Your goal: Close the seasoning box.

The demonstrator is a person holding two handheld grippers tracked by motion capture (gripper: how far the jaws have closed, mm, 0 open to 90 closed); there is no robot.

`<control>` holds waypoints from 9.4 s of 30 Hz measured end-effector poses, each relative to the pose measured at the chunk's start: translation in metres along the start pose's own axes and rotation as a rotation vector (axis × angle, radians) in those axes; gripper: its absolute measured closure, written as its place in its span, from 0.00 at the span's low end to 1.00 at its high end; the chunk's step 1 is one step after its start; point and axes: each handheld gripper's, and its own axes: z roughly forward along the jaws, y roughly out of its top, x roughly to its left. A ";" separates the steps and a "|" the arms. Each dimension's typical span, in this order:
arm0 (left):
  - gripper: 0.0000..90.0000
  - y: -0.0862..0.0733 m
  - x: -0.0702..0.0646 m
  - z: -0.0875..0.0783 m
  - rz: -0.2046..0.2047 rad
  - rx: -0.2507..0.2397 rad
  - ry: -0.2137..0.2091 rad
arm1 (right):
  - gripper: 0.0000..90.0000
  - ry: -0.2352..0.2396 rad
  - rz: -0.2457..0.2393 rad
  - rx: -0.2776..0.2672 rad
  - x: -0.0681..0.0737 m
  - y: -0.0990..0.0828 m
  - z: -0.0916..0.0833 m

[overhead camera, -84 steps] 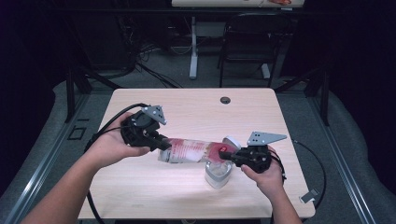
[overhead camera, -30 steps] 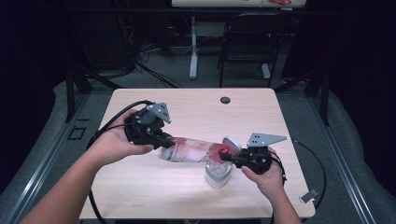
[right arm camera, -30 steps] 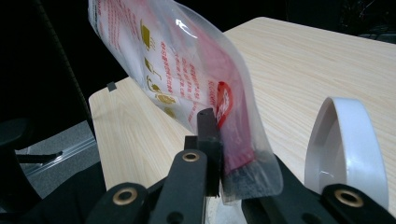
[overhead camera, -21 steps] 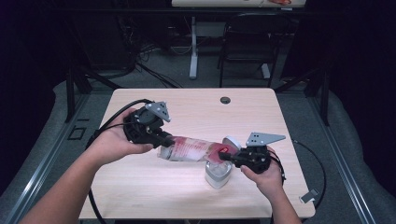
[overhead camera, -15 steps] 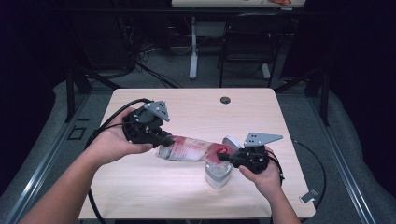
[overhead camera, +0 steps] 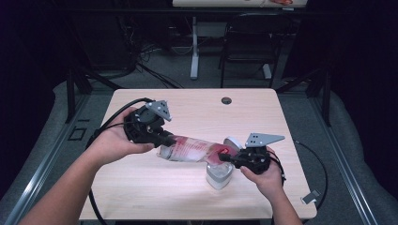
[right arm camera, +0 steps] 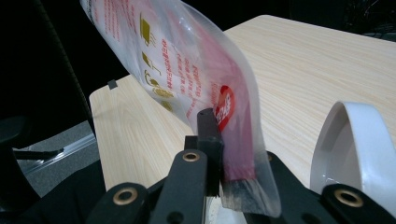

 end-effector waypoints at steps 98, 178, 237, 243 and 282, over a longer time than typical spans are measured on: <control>0.91 0.021 -0.006 -0.001 0.039 -0.047 0.002 | 0.99 -0.023 0.005 0.010 -0.001 -0.004 -0.007; 0.91 0.028 -0.006 0.004 0.057 -0.070 -0.010 | 0.98 -0.025 0.007 0.032 -0.005 -0.011 -0.007; 0.91 0.040 -0.008 0.007 0.083 -0.073 -0.016 | 0.99 -0.066 -0.017 0.033 0.000 -0.012 -0.022; 0.91 0.045 -0.009 0.008 0.090 -0.071 -0.016 | 0.99 -0.062 -0.009 0.038 -0.002 -0.014 -0.022; 0.91 0.036 -0.008 0.002 0.072 -0.072 -0.009 | 0.99 -0.028 -0.024 0.059 0.001 -0.009 -0.016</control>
